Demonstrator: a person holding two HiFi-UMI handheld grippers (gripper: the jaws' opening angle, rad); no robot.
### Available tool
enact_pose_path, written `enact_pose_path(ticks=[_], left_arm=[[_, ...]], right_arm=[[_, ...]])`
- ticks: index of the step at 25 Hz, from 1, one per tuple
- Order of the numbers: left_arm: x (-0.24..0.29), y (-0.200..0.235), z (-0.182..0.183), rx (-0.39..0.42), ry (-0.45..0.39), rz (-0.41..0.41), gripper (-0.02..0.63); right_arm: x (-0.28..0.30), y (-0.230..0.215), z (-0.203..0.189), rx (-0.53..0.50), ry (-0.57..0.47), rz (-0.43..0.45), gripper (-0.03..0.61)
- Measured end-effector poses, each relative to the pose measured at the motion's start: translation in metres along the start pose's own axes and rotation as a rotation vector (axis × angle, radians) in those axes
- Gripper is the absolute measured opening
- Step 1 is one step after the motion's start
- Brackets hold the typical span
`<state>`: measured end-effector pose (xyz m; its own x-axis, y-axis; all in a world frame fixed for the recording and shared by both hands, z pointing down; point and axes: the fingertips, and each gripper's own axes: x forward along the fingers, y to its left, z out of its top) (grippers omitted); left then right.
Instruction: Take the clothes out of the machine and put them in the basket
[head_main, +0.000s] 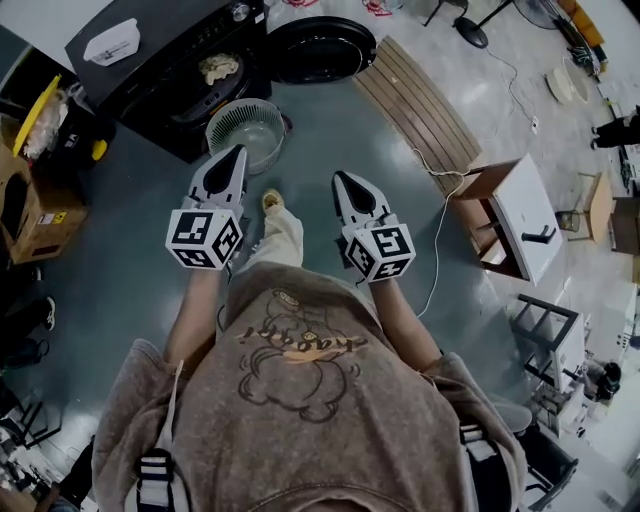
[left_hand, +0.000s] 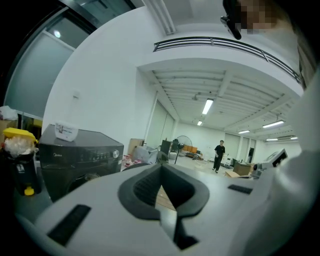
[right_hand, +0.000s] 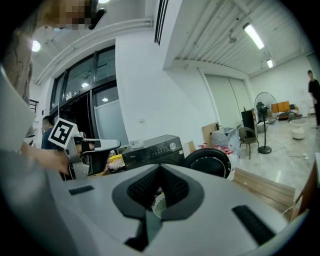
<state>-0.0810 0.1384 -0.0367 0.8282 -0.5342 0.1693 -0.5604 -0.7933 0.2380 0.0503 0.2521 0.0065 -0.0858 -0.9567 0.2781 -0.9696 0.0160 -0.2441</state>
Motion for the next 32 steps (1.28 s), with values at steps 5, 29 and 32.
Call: enact_pose_path(ticks=[5,29,32], left_arm=[[0.042,0.031,0.014,-0.003,-0.01,0.026,0.006],[0.128,0.202,0.049,-0.076,-0.01,0.269,0.006],[0.132,0.205,0.045,-0.071,-0.025,0.313,0.006]], right_arm=[[0.057,-0.018,0.02,-0.03,0.02,0.047,-0.002],[0.308,0.001,0.085,-0.143,0.15,0.367,-0.002],[0.321,-0.004,0.087,-0.166,0.153,0.418,-0.002]])
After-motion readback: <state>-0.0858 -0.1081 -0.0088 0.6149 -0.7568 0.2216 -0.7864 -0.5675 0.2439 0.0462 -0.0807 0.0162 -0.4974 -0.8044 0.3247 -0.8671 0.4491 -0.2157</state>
